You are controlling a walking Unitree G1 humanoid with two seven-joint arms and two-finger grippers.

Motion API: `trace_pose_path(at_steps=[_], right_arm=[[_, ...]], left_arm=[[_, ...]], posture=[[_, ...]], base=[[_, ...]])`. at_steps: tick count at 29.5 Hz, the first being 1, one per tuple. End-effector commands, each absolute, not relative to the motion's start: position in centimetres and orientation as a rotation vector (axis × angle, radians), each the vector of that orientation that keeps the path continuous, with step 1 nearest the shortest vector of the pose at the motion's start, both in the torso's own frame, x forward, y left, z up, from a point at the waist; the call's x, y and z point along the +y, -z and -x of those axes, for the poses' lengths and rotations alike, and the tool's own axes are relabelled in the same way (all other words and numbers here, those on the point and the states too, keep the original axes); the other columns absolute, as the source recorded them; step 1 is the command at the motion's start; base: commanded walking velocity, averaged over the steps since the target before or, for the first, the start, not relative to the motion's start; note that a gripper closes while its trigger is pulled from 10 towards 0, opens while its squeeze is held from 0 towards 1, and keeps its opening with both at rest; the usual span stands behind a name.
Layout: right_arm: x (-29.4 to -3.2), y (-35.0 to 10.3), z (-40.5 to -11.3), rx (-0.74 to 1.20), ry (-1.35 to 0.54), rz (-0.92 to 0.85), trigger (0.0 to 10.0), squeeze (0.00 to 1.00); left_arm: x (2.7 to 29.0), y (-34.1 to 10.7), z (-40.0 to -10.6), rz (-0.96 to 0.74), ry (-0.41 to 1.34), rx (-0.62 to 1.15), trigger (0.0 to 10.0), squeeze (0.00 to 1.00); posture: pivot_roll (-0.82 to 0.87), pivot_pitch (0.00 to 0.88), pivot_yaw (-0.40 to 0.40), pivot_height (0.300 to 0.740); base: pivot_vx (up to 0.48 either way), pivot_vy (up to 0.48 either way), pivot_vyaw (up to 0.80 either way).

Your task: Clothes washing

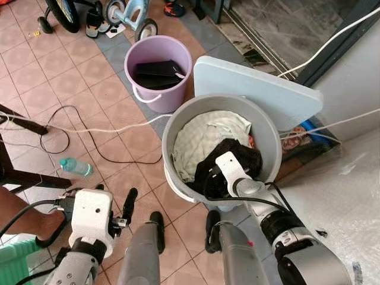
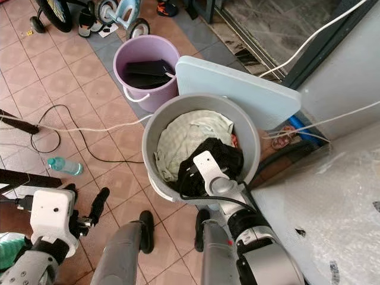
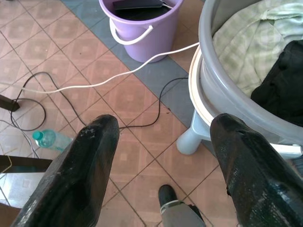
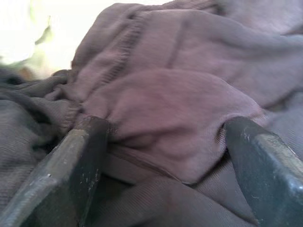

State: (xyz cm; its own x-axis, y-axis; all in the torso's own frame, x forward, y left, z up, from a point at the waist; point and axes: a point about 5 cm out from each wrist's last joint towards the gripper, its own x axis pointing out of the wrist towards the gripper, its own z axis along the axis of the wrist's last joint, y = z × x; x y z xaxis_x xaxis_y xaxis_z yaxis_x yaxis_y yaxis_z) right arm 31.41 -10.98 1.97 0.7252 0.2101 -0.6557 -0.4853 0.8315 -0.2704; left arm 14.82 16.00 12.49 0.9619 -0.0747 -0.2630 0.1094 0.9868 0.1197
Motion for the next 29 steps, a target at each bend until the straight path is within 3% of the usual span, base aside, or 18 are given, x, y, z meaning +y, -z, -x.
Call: trace_pose_path(at_steps=[1,8,29], right_arm=[[-10.9,0.5,-29.3,0.758,-0.428,0.445,0.0,0.0],[-9.7,0.7,-29.1,0.748,-0.463,0.415,0.0,0.0],[-10.1,-0.8,-30.9,0.673,-0.411,0.331,0.0,0.0]], left_arm=[[16.0,-12.4,-14.3,-0.138,0.078,0.287,10.0,0.0],[16.1,-12.5,-14.0,-0.135,0.055,0.302,10.0,0.0],[15.7,-12.2,-14.1,-0.109,0.008,0.322,10.0,0.0]], posture=[[0.27,0.485,-0.017,0.74],[0.28,0.494,-0.033,0.74],[0.26,0.505,-0.066,0.74]], base=[[0.0,0.0,0.0],[0.0,0.0,0.0],[0.0,0.0,0.0]])
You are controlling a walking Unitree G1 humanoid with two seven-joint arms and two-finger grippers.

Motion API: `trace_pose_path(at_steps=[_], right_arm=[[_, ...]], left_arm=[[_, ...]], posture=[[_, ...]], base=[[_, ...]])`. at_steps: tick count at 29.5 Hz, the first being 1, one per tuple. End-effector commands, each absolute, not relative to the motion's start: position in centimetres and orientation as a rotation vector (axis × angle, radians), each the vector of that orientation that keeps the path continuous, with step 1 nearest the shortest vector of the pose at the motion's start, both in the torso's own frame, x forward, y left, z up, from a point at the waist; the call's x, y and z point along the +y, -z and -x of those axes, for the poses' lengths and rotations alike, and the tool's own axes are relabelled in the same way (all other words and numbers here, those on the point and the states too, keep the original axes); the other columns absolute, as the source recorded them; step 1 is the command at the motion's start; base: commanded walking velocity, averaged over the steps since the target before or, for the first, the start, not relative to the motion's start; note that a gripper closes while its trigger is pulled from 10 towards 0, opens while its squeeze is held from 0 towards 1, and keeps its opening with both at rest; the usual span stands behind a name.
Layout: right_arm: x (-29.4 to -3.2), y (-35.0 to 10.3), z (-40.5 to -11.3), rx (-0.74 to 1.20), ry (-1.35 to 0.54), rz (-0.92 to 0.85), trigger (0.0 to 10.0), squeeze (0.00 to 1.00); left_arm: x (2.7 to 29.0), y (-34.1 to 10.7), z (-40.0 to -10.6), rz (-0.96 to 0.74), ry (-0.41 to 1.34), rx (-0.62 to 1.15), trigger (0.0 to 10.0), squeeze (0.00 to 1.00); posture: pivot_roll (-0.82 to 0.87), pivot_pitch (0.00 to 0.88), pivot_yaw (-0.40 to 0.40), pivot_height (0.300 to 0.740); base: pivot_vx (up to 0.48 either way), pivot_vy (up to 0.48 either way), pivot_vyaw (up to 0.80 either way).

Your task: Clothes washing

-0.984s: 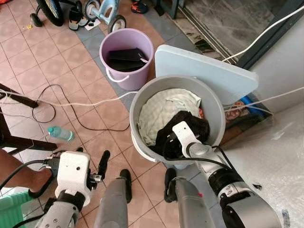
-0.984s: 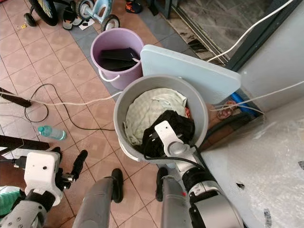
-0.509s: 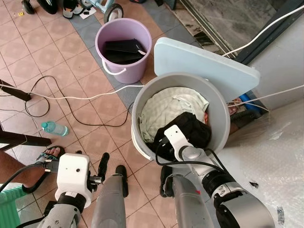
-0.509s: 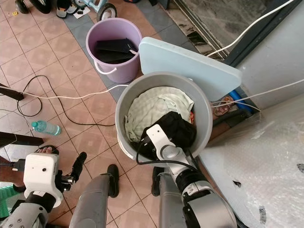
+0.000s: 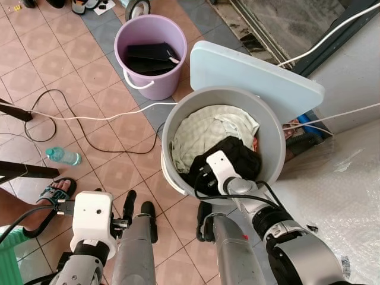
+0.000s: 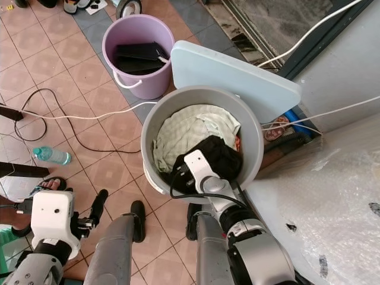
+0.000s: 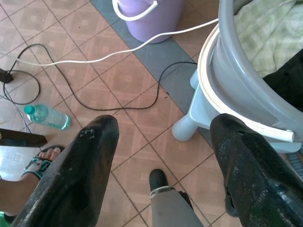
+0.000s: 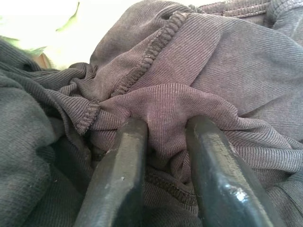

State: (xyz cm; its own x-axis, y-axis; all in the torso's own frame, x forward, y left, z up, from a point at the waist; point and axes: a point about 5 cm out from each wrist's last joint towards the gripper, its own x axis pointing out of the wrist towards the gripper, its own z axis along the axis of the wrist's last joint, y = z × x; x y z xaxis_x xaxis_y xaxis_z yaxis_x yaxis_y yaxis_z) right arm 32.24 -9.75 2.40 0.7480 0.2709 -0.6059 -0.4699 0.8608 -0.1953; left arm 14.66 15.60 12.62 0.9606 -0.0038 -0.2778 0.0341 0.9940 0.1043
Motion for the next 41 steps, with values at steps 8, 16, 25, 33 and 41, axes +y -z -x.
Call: trace_pose_path(at_steps=[8,16,25,33,41], right_arm=[[-10.1,-1.1,-31.3,0.652,-0.404,0.318,0.0,0.0],[-9.5,-3.7,-33.2,0.497,-0.38,0.184,0.0,0.0],[-10.8,-10.1,-36.6,0.207,-0.337,-0.023,0.0,0.0],[-14.3,-14.0,-35.7,-0.04,-0.252,-0.054,0.0,0.0],[-17.2,-15.0,-32.1,-0.17,-0.134,0.023,0.0,0.0]], left_arm=[[15.6,-12.0,-14.2,-0.105,0.002,0.326,10.0,0.0],[16.0,-11.5,-15.7,-0.098,-0.012,0.305,10.0,0.0],[16.2,-11.4,-20.5,-0.107,-0.02,0.213,10.0,0.0],[15.7,-11.6,-24.0,-0.106,-0.022,0.123,10.0,0.0],[14.8,-11.4,-26.2,-0.091,0.002,0.079,10.0,0.0]], posture=[[0.26,0.494,-0.066,0.74],[0.24,0.43,-0.061,0.74],[0.16,0.288,-0.045,0.74],[0.08,0.156,-0.019,0.74],[0.02,0.032,0.015,0.74]], base=[[0.0,0.0,0.0],[0.0,0.0,0.0],[0.0,0.0,0.0],[0.0,0.0,0.0],[0.0,0.0,0.0]])
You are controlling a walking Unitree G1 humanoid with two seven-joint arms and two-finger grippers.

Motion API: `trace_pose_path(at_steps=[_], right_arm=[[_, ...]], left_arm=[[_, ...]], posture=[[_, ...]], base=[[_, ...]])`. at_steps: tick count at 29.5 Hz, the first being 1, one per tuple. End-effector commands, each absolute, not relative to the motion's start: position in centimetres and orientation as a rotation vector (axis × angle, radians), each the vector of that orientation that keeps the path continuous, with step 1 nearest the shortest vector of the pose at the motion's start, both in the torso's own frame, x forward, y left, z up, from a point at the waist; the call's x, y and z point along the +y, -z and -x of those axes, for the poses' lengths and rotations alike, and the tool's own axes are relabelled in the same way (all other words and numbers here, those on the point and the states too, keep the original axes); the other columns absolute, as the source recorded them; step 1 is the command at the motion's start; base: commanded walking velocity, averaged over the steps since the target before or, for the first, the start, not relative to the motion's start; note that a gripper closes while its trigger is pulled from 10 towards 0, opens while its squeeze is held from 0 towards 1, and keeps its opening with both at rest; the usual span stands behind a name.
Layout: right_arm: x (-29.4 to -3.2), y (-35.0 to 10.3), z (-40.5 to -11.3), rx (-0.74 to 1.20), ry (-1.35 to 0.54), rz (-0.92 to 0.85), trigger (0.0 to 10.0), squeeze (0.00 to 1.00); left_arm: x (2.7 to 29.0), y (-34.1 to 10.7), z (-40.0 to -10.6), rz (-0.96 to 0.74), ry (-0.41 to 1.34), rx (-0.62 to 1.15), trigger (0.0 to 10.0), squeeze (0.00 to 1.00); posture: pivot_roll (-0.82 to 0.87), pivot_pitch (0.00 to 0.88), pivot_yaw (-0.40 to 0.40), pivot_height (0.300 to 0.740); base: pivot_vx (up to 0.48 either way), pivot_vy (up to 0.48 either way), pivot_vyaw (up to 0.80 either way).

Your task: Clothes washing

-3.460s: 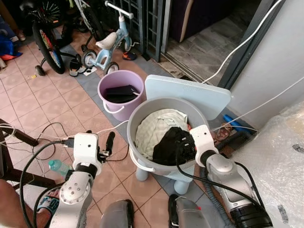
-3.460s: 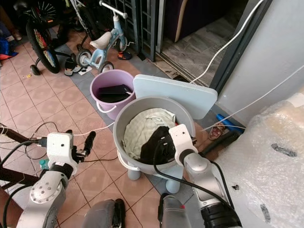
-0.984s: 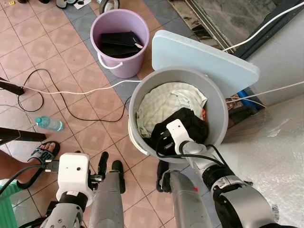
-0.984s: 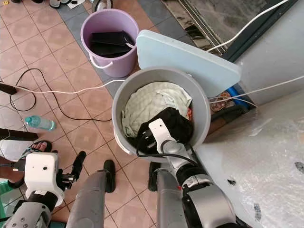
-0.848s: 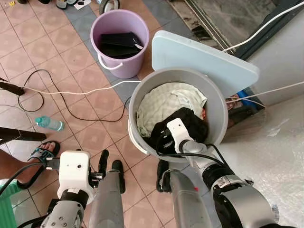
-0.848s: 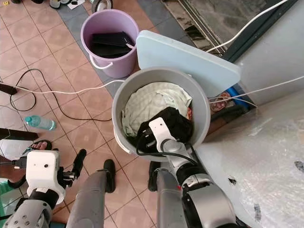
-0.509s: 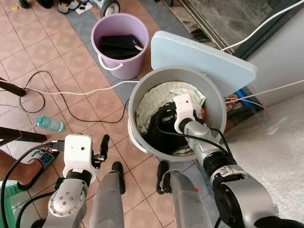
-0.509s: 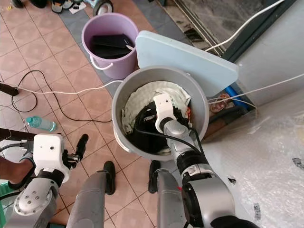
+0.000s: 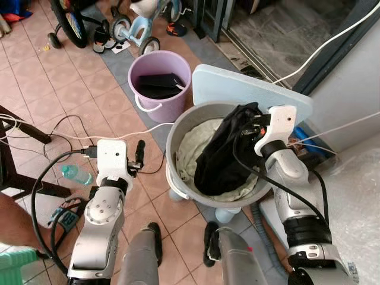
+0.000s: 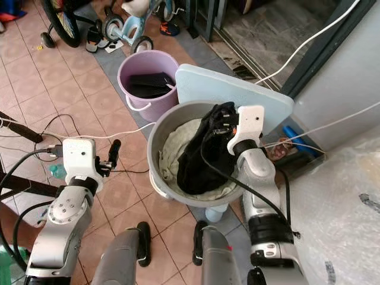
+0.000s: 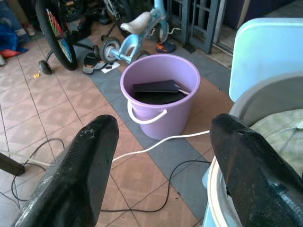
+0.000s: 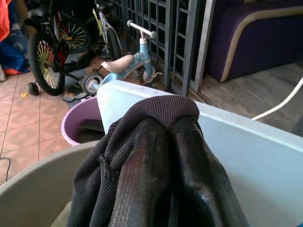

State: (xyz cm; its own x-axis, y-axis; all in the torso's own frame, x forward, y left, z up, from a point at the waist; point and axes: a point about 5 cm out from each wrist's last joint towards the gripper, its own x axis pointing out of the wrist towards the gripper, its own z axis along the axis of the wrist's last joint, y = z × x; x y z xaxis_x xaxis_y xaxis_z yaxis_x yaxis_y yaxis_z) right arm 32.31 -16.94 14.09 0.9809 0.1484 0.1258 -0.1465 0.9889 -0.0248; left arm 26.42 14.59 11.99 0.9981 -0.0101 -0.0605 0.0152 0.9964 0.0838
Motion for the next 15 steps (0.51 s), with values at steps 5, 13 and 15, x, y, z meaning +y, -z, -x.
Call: trace_pose_path(at_steps=[5,13,15], right_arm=[[-17.2,-16.3,-29.7,-0.294,-0.087,0.043,0.0,0.0],[-15.3,-18.3,-30.1,-0.346,-0.131,0.058,0.0,0.0],[-15.2,-18.3,-30.0,-0.344,-0.134,0.057,0.0,0.0]], left_arm=[[13.9,-12.0,-28.8,-0.079,0.004,0.012,10.0,0.0],[12.6,-13.2,-31.1,-0.06,0.027,-0.072,10.0,0.0],[12.6,-13.1,-31.1,-0.059,0.027,-0.074,10.0,0.0]], posture=[[-0.05,0.0,0.053,0.74],[-0.06,0.0,0.053,0.74],[-0.06,0.0,0.052,0.74]], base=[[0.0,0.0,0.0],[0.0,0.0,0.0],[0.0,0.0,0.0]])
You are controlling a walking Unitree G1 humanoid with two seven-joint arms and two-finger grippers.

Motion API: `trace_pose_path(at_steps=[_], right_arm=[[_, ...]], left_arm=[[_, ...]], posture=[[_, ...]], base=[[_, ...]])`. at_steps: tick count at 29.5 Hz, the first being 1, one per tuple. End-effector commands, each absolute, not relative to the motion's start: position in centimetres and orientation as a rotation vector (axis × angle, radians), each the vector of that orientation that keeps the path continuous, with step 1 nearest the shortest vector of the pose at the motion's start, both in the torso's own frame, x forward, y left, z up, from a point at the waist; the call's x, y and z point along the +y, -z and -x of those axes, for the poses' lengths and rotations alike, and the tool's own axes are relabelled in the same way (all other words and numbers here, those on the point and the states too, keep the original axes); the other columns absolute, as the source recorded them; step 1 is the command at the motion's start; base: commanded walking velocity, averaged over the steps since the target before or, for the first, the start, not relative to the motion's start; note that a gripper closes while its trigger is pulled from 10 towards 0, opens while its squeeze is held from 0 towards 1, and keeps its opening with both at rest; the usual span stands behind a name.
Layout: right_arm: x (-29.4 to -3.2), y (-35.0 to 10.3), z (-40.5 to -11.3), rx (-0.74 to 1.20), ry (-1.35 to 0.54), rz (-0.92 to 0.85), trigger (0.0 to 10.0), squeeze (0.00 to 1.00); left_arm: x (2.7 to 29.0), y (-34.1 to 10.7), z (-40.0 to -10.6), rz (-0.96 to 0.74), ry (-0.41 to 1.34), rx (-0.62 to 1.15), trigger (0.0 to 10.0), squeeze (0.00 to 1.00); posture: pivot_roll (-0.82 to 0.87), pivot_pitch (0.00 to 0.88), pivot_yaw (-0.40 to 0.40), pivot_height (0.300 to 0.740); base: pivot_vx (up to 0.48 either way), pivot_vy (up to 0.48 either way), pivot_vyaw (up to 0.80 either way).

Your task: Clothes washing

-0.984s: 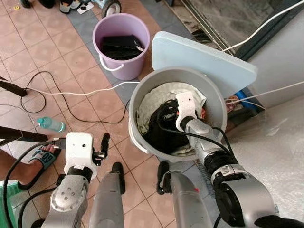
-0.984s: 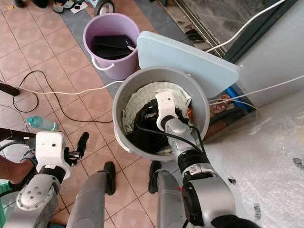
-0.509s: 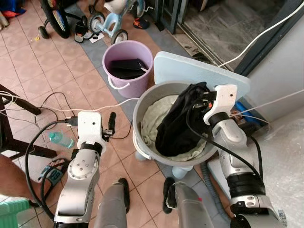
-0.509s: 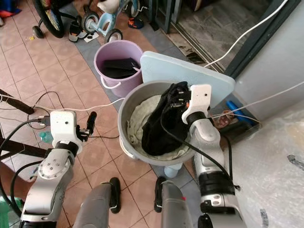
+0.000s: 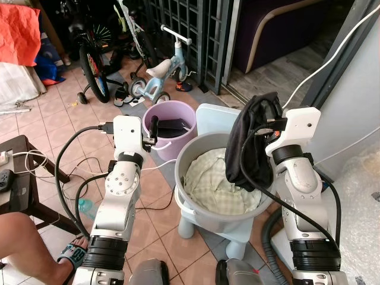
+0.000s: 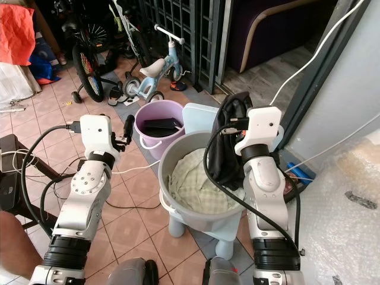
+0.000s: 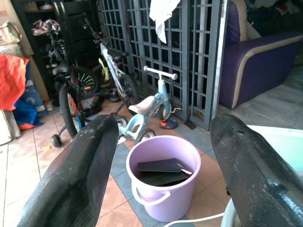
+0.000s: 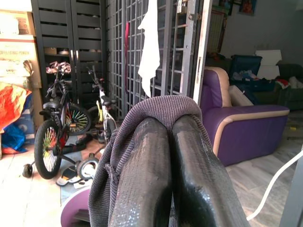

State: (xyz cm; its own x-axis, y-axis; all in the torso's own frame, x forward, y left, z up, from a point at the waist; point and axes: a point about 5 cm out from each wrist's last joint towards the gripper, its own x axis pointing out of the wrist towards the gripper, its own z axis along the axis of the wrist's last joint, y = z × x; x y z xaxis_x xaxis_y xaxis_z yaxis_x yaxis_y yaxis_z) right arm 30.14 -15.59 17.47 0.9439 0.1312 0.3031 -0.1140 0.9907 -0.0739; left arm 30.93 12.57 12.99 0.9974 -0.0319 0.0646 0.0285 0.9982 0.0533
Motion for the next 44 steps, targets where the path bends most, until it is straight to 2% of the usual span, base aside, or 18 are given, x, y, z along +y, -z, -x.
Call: trace_pose_path(at_steps=[1,6,7,8,9,21,27,44], right_arm=[[-15.4,-18.3,-29.9,-0.344,-0.13,0.057,0.0,0.0],[-16.7,-19.7,-29.5,-0.377,-0.05,0.067,0.0,0.0],[-16.9,-19.6,-29.6,-0.357,-0.04,0.059,4.3,0.0],[-16.9,-19.6,-29.6,-0.357,-0.04,0.059,4.3,0.0],[-16.9,-19.4,-29.8,-0.333,-0.036,0.061,10.0,0.0],[-16.4,-19.0,-29.2,-0.273,-0.056,0.045,10.0,0.0],[-16.1,-18.9,-29.0,-0.259,-0.073,0.047,10.0,0.0],[-15.4,-18.6,-29.2,-0.249,-0.096,0.038,10.0,0.0]], left_arm=[[12.7,-13.0,-30.9,-0.049,0.027,-0.069,10.0,0.0],[12.7,-12.3,-30.2,-0.039,0.037,-0.064,10.0,0.0],[12.5,-12.2,-30.1,-0.045,0.048,-0.065,10.0,0.0],[12.5,-12.2,-30.1,-0.045,0.048,-0.065,10.0,0.0],[12.3,-12.2,-30.1,-0.04,0.058,-0.064,10.0,0.0],[12.6,-12.0,-29.1,-0.051,0.073,-0.043,10.0,0.0],[12.8,-11.9,-28.5,-0.053,0.066,-0.03,10.0,0.0],[13.3,-11.9,-28.6,-0.059,0.069,-0.019,10.0,0.0]], posture=[[-0.06,0.0,0.05,0.74],[-0.06,0.0,0.053,0.74],[-0.07,0.0,0.053,0.74],[-0.07,0.0,0.053,0.74],[-0.06,0.0,0.052,0.74],[-0.04,0.093,0.043,0.74],[-0.04,0.104,0.039,0.74],[-0.04,0.092,0.036,0.74]], base=[[0.0,0.0,0.0],[0.0,0.0,0.0],[0.0,0.0,0.0],[0.0,0.0,0.0],[0.0,0.0,-0.8],[0.0,0.0,-0.8],[-0.137,0.0,-0.8],[-0.251,0.0,0.0]])
